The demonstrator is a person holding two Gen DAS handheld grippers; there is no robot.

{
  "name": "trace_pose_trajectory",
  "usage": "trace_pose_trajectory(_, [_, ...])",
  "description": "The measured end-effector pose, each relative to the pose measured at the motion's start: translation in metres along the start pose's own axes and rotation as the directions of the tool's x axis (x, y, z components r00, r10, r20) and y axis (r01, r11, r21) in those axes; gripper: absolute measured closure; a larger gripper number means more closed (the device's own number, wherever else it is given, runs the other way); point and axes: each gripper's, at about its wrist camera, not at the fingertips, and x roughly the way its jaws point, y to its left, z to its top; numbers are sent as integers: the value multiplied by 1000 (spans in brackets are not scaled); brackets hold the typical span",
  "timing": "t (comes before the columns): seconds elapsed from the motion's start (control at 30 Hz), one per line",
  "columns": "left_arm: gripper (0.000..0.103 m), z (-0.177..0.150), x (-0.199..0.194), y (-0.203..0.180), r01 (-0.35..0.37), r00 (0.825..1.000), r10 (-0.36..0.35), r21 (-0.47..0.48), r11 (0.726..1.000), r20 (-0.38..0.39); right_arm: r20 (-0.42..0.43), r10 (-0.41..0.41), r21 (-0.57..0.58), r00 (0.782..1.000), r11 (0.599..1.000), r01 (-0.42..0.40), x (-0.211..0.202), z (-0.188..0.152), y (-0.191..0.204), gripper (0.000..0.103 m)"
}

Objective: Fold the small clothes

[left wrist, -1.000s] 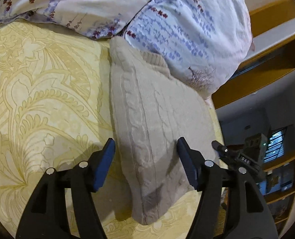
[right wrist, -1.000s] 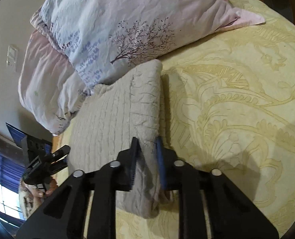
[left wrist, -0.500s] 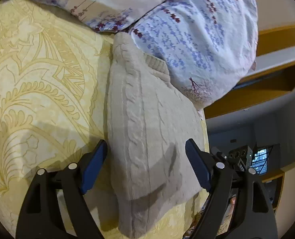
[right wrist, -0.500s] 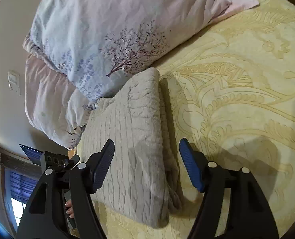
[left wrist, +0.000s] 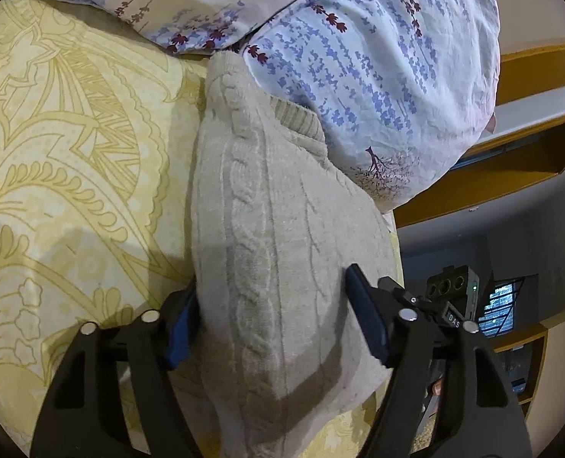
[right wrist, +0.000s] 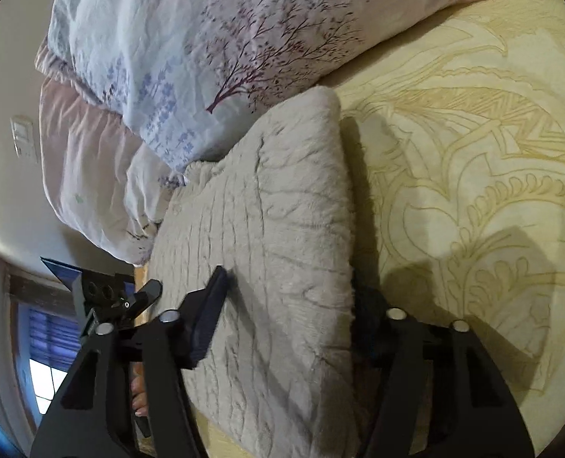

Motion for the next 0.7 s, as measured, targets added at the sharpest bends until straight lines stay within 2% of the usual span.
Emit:
trace_pose_trajectory(0.1, [43,1,2,1,22,1000,-22,-13,1000,-10,-9,28,3,1000,1000,-28,0,-2,0,63])
trace_pose_trajectory(0.27, [61,1,-4,-3,51,999,-51,12,999,3,8,40,-16,999,999,-40,-7,-5,7,70])
trace_pose_trajectory(0.5, [64,2,-35,-9,73,997,-75,66,995,31,43,36,-116,998,993,-31,-15,-15,50,73])
trace_pose_trajectory(0.7, [64,8,-94,0,25,993,-38,116,993,109,59,58,-253,997,967,-41,10,-31,97,73])
